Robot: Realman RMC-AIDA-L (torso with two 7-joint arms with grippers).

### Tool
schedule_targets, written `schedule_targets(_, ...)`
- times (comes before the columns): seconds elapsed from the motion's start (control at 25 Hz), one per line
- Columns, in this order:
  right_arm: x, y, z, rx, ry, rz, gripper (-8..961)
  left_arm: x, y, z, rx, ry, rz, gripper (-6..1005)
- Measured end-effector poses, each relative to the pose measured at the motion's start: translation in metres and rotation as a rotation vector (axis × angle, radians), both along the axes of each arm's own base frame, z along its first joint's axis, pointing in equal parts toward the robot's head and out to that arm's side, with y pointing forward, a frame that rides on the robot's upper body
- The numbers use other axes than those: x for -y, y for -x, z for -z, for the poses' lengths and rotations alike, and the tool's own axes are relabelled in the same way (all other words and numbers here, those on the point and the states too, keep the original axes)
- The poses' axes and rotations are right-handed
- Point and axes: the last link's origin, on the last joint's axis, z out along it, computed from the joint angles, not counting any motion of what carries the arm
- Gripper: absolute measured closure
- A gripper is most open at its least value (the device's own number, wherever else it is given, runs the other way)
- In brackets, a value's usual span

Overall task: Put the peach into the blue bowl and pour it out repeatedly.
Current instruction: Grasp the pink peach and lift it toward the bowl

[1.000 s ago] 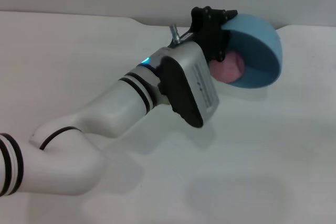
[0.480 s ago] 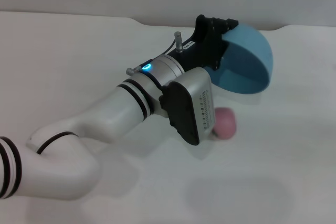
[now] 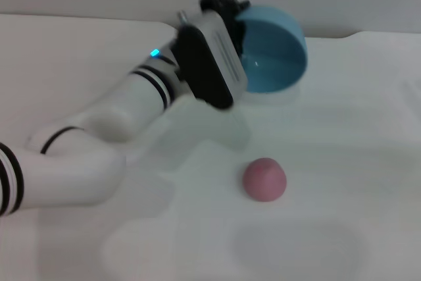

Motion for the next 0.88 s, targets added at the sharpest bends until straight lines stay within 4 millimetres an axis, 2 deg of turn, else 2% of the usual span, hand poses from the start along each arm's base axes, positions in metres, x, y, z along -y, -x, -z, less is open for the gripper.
schedule_targets(0.24, -0.018, 0.016, 0.022, 0.111, 0.129, -0.054, 533, -0.030, 0.015, -0.034, 0.279, -0.042, -0.287, 1000)
schedule_targets(0.48, -0.033, 0.026, 0.049, 0.244, 0.276, -0.068, 542, -0.054, 0.046, -0.061, 0.514, 0.081, -0.726, 1001)
schedule_targets(0.64, -0.041, 0.036, 0.063, 0.307, 0.391, -0.081, 548, -0.051, 0.062, -0.074, 0.587, 0.225, -0.941, 1001)
schedule_targets(0.88, -0.047, 0.057, 0.091, 0.495, 0.614, -0.162, 557, -0.032, 0.066, -0.100, 0.578, 0.378, -1.102, 1001)
